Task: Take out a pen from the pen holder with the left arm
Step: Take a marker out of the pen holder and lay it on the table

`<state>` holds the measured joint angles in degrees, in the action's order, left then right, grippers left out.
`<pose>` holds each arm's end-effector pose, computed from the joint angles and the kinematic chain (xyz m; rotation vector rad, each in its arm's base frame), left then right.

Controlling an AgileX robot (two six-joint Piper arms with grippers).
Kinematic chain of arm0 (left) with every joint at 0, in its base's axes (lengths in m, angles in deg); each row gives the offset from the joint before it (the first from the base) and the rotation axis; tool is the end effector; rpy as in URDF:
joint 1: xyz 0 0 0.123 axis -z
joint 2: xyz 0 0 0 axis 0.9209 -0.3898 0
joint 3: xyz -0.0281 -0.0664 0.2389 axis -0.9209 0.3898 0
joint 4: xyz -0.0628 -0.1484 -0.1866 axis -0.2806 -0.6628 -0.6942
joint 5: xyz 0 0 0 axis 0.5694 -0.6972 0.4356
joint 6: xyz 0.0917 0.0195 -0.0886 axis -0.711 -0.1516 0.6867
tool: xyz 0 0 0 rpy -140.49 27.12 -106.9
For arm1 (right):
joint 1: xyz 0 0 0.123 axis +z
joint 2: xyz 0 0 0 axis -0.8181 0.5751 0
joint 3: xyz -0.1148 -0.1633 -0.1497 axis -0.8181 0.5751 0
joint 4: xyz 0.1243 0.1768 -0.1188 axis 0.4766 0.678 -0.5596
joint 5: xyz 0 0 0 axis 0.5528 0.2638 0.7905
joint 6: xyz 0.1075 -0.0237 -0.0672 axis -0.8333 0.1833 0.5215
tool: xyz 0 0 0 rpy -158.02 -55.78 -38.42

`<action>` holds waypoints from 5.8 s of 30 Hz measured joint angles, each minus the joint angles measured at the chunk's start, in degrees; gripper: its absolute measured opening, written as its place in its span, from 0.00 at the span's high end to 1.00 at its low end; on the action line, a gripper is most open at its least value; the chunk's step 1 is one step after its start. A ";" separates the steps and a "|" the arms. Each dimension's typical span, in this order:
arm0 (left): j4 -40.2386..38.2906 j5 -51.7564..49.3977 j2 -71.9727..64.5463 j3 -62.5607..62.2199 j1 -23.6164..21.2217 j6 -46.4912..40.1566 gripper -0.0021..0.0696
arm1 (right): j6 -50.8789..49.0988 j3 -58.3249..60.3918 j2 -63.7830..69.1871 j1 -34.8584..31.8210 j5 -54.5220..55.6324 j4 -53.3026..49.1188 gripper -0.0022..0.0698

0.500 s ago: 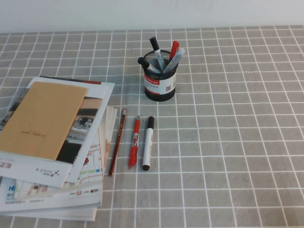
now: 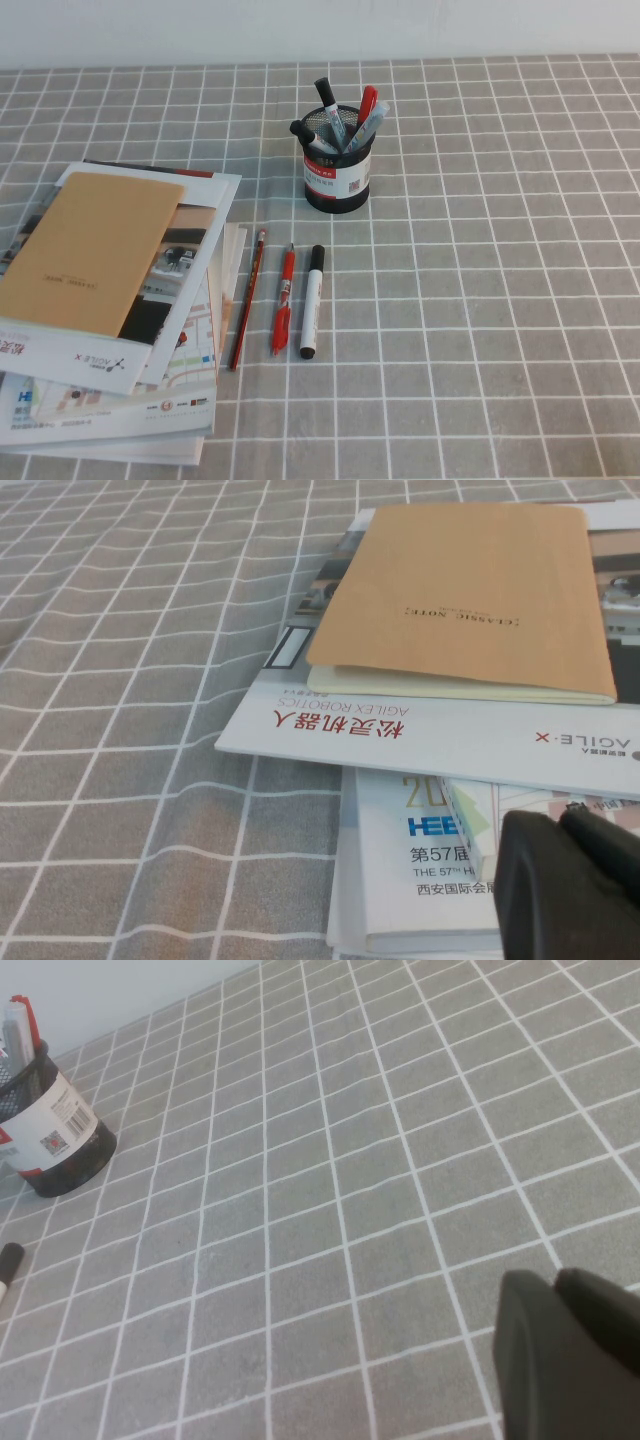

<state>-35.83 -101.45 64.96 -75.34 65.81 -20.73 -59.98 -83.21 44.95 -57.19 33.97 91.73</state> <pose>0.1193 0.0037 0.1609 0.0992 1.8728 0.1159 0.1196 0.0108 0.1626 0.3472 1.8380 0.3791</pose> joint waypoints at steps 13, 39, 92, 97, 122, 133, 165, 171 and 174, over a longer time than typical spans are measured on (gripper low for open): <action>0.00 0.00 0.00 0.00 0.00 0.00 0.97 | 0.00 0.00 0.00 0.00 0.00 0.00 0.99; -9.09 19.30 0.00 0.00 0.00 10.66 0.97 | 0.00 0.00 0.00 0.00 0.00 0.00 0.99; -26.11 -3.78 -57.96 -44.50 15.87 -19.16 0.97 | 0.00 0.00 0.00 0.00 0.00 0.00 0.99; -37.10 -4.82 -66.92 -50.56 15.87 -32.70 0.88 | 0.00 0.00 0.00 0.00 0.00 0.00 0.99; -98.57 -8.27 -98.21 -60.01 21.97 -109.55 0.28 | 0.00 0.00 0.00 0.00 0.00 0.09 0.99; -99.03 -1.26 -101.15 -64.85 22.09 -110.87 0.28 | 0.00 0.00 0.00 0.00 0.00 0.26 0.99; -99.73 4.59 -113.53 -81.21 22.18 -92.97 0.30 | 0.00 0.00 0.00 0.00 0.00 1.40 0.99; -99.73 4.31 -115.81 -81.85 22.18 -92.47 0.31 | 0.00 0.00 0.00 0.00 0.00 1.53 0.99; -99.73 4.22 -116.50 -82.98 22.18 -91.39 0.31 | 0.00 0.00 0.00 0.00 0.00 1.54 0.99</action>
<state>-135.57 -97.23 -51.54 -158.33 87.99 -112.13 -59.98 -83.21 44.95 -57.19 33.97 93.27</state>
